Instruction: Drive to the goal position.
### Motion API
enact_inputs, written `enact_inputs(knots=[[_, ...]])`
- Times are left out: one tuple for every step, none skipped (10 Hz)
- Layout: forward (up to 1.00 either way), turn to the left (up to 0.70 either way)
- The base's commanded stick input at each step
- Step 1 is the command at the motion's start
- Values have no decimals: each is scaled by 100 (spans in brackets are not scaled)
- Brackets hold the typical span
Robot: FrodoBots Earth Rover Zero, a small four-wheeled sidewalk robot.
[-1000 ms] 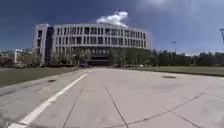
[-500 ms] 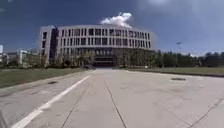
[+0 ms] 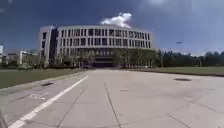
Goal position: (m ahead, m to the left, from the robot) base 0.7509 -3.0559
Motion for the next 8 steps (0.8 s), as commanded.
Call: enact_inputs(knots=[[70,1],[70,1],[70,1],[70,1],[70,1],[70,1],[70,1],[70,1]])
